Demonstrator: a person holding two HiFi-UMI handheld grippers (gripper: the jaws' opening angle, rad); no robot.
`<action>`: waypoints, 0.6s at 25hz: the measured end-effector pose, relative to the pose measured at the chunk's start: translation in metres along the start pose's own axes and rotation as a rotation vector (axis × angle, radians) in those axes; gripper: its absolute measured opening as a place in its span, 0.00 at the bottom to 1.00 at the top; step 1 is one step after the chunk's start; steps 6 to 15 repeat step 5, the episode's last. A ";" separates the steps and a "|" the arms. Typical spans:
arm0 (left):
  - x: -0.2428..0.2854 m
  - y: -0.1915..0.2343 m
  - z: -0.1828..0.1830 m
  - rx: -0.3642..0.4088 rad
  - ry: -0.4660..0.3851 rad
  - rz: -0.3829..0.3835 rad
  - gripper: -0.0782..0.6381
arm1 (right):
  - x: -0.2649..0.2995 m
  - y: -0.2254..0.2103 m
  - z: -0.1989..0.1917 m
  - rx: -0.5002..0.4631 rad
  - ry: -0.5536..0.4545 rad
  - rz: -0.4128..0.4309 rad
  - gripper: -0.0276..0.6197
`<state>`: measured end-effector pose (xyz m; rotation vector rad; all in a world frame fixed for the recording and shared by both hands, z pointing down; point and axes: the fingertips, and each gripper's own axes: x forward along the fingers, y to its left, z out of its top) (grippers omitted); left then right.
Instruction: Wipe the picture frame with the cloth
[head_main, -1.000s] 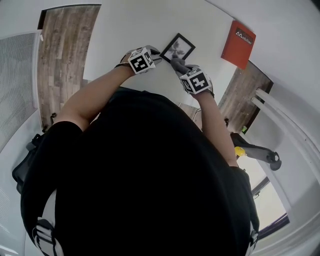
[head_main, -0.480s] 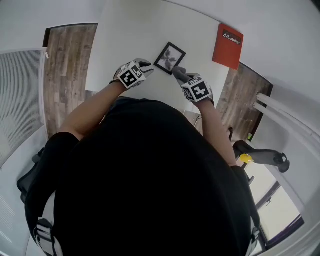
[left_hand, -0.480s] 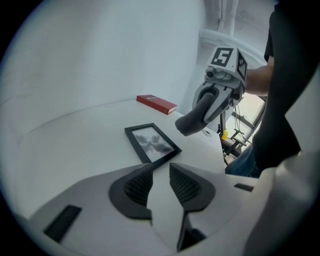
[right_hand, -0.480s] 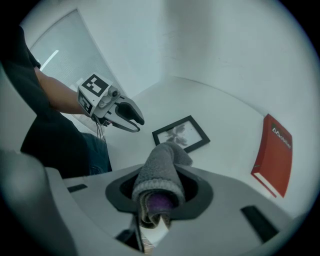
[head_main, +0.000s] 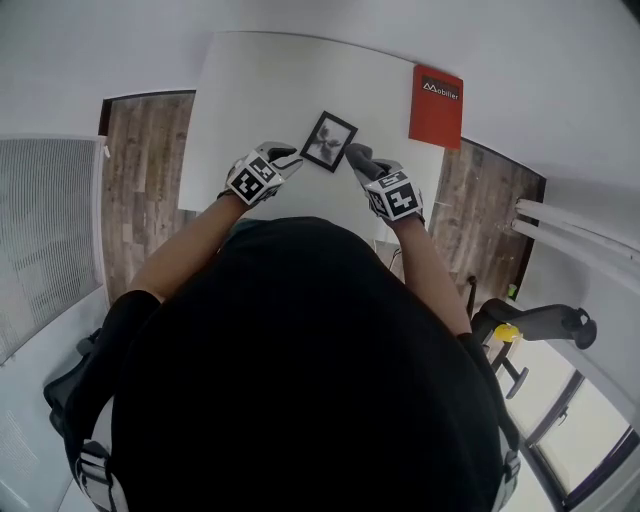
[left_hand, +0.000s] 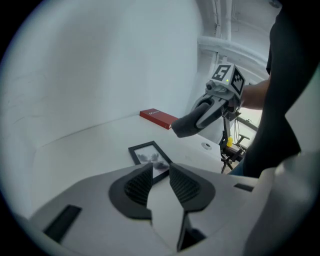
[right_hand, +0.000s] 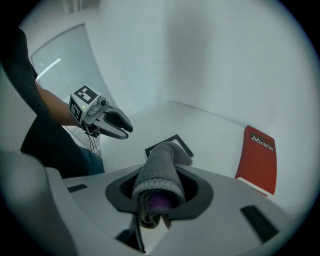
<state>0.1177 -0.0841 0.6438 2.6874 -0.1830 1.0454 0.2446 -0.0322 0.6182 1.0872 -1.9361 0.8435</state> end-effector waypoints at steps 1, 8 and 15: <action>-0.003 -0.002 0.001 0.000 -0.002 0.004 0.26 | -0.005 0.000 0.002 0.002 -0.027 -0.005 0.21; -0.014 -0.015 -0.005 -0.003 0.006 0.018 0.26 | -0.027 0.003 0.004 0.002 -0.107 -0.032 0.21; -0.014 -0.015 -0.005 -0.003 0.006 0.018 0.26 | -0.027 0.003 0.004 0.002 -0.107 -0.032 0.21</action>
